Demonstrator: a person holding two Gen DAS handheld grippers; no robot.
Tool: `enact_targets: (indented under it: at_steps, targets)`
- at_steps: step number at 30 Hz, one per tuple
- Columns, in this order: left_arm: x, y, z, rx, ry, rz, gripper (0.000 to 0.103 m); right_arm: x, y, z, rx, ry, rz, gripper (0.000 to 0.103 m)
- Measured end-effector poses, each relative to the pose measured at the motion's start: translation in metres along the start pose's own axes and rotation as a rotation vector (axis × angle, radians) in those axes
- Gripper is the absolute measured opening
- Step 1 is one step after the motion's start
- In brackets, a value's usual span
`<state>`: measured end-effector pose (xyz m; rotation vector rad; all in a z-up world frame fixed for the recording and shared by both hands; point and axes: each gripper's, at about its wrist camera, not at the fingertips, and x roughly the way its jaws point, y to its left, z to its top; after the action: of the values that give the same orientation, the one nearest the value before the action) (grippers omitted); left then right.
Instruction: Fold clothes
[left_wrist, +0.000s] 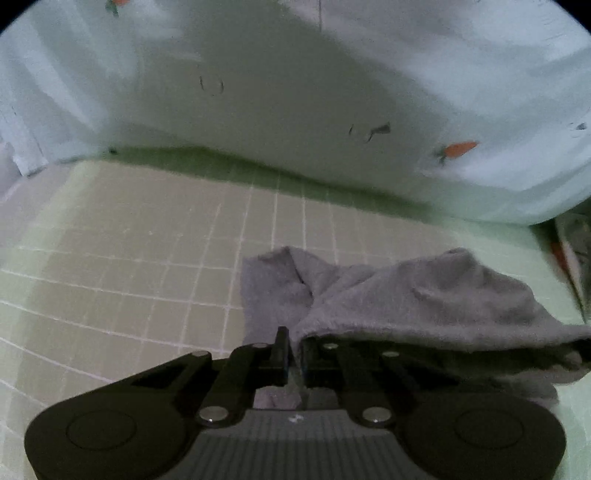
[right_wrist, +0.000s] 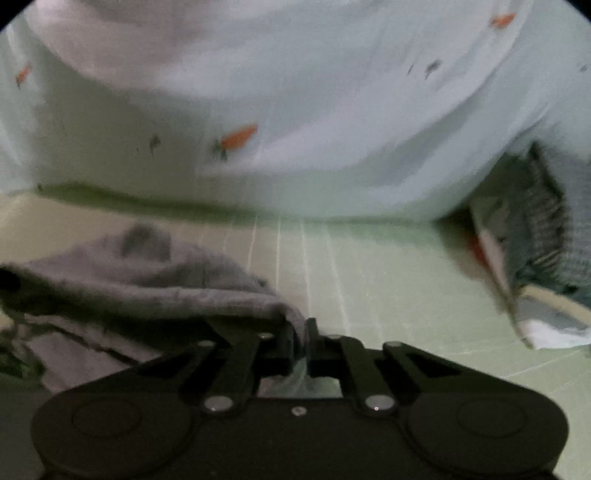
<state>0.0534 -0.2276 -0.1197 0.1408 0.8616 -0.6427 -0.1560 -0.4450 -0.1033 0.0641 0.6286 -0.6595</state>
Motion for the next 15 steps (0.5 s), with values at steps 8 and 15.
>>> enact_targets:
  at_steps: [8, 15]
  targets:
    - [0.023, 0.007, -0.054, -0.049, 0.125, 0.046, 0.009, 0.014, 0.003, -0.064, 0.057, 0.185, 0.047, 0.006]
    - [0.046, 0.001, -0.056, -0.05, 0.085, 0.078, 0.009, 0.041, 0.0, -0.068, 0.144, 0.155, 0.041, 0.008]
